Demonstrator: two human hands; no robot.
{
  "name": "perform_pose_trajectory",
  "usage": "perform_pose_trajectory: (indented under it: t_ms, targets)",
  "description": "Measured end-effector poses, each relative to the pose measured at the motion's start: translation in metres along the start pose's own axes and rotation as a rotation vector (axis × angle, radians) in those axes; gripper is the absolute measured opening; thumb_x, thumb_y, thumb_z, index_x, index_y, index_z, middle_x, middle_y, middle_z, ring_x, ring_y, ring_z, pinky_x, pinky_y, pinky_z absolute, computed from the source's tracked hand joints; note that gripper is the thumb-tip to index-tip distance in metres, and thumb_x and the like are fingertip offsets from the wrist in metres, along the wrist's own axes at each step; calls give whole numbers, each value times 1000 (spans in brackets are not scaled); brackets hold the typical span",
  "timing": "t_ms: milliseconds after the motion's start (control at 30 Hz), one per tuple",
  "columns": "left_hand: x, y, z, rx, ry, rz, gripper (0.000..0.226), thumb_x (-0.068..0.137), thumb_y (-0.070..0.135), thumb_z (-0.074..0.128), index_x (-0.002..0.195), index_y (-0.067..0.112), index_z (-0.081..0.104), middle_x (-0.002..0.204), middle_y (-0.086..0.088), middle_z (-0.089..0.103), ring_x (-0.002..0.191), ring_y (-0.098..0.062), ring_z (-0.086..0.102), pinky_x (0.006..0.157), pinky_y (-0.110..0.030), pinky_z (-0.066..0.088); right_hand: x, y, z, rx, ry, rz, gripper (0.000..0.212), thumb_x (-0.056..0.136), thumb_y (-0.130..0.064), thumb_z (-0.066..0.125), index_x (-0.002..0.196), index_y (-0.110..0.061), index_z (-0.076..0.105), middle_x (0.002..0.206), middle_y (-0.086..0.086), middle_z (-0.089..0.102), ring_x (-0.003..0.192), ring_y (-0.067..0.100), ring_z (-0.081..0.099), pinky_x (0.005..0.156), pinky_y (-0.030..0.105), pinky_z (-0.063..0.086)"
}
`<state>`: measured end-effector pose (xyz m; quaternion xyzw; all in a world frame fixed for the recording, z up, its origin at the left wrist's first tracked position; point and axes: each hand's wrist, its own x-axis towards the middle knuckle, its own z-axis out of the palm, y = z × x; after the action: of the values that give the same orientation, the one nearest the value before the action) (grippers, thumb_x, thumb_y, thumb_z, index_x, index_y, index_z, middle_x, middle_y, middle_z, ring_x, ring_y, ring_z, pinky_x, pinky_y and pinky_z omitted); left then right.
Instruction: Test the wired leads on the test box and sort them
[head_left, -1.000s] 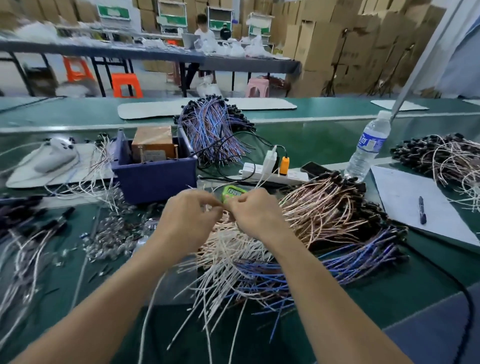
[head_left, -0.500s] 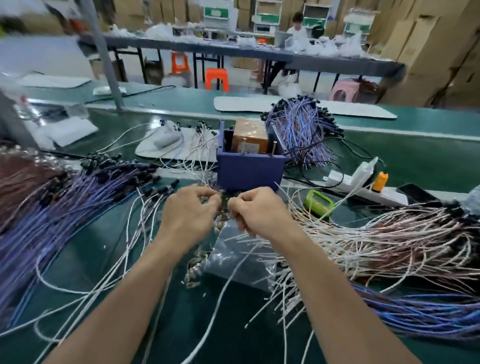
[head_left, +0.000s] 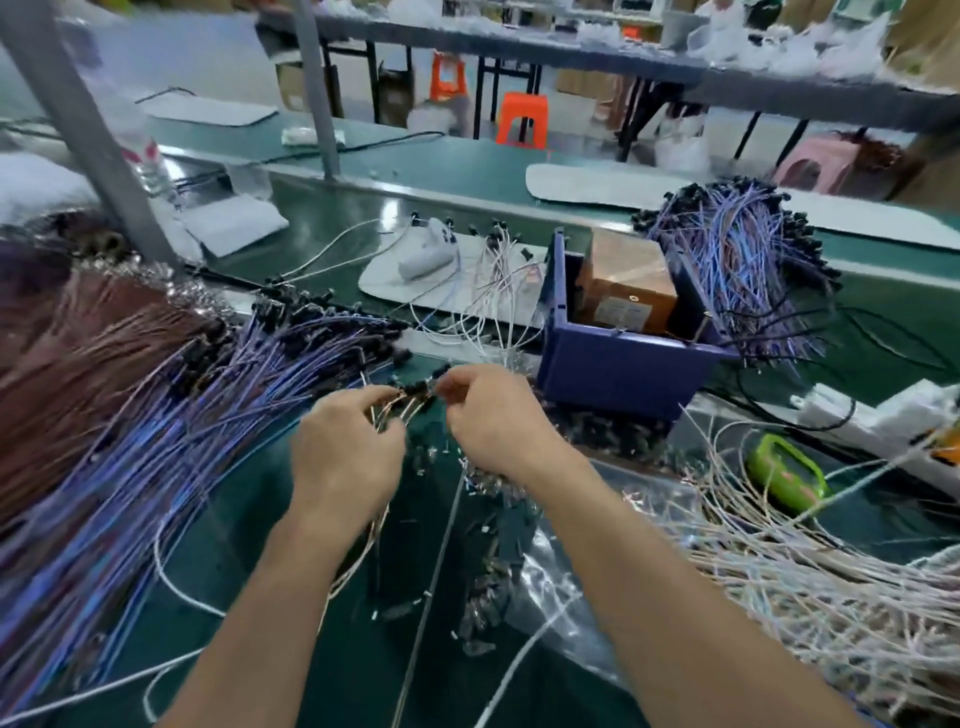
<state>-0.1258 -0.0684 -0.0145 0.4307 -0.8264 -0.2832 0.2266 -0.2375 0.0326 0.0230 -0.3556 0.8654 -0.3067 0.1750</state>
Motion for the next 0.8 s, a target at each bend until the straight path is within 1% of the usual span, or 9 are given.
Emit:
perform_pose_trajectory:
  t_ms: [133, 267, 367, 467, 567, 633, 700, 767, 800]
  targets:
    - [1, -1, 7, -4, -29, 35, 37, 87, 19, 74, 122, 30, 74, 114, -4, 73, 106, -30, 64, 92, -39, 50, 26, -12, 9, -101, -50, -28, 47, 88, 6, 50, 118, -24, 70, 112, 5, 71, 95, 26, 67, 82, 32, 56]
    - [-3, 1, 9, 22, -22, 80, 36, 85, 14, 72, 121, 22, 75, 118, -4, 72, 111, -30, 62, 101, -43, 49, 33, -12, 15, -174, 3, -65, 37, 82, 8, 52, 103, -21, 63, 92, 4, 65, 86, 28, 63, 78, 39, 56]
    - [-6, 2, 5, 42, 3, 115, 30, 86, 12, 73, 114, 16, 77, 115, -4, 74, 112, -28, 63, 102, -44, 48, 30, -11, 15, -291, 9, -113, 30, 85, 4, 53, 102, -20, 56, 95, 6, 64, 87, 30, 62, 76, 39, 53]
    - [-9, 6, 0, 22, 27, 192, 28, 86, 15, 77, 114, 19, 77, 116, 1, 75, 113, -24, 64, 102, -44, 49, 23, -7, 3, -444, 118, -182, 19, 89, -3, 57, 99, -18, 62, 99, 4, 62, 93, 27, 58, 76, 35, 45]
    - [-17, 13, -7, -206, -31, 115, 31, 85, 22, 77, 110, 39, 77, 94, 21, 77, 89, -4, 70, 85, -27, 54, 5, 1, -15, -139, 198, -49, 17, 93, -17, 60, 83, -27, 69, 83, -11, 63, 75, 8, 58, 67, 28, 44]
    - [-17, 15, -9, -380, -112, 59, 32, 83, 24, 77, 101, 51, 76, 79, 32, 71, 75, 9, 68, 73, -13, 53, -8, 5, -26, 164, 169, 32, 15, 93, -22, 64, 81, -26, 73, 72, -9, 70, 60, 5, 61, 59, 26, 48]
    - [-16, 18, -12, -451, -218, 77, 35, 86, 23, 76, 85, 58, 75, 71, 29, 71, 66, 9, 65, 60, -5, 46, -21, 4, -32, 581, 137, 62, 13, 93, -12, 66, 86, -17, 75, 75, 3, 75, 57, 16, 63, 55, 32, 50]
    - [-15, 22, -16, -623, -363, 91, 43, 93, 14, 72, 78, 53, 77, 65, 14, 73, 57, 2, 61, 58, -13, 47, -33, 0, -31, 996, 179, 93, 3, 89, -7, 71, 90, -7, 74, 76, 12, 73, 57, 20, 59, 52, 27, 47]
    - [-14, 24, -19, -692, -421, 90, 45, 96, 10, 69, 78, 49, 80, 62, 8, 72, 56, -3, 60, 57, -17, 48, -40, -2, -25, 1103, 213, 104, 6, 85, -12, 74, 90, -8, 74, 75, 10, 72, 59, 18, 58, 53, 25, 47]
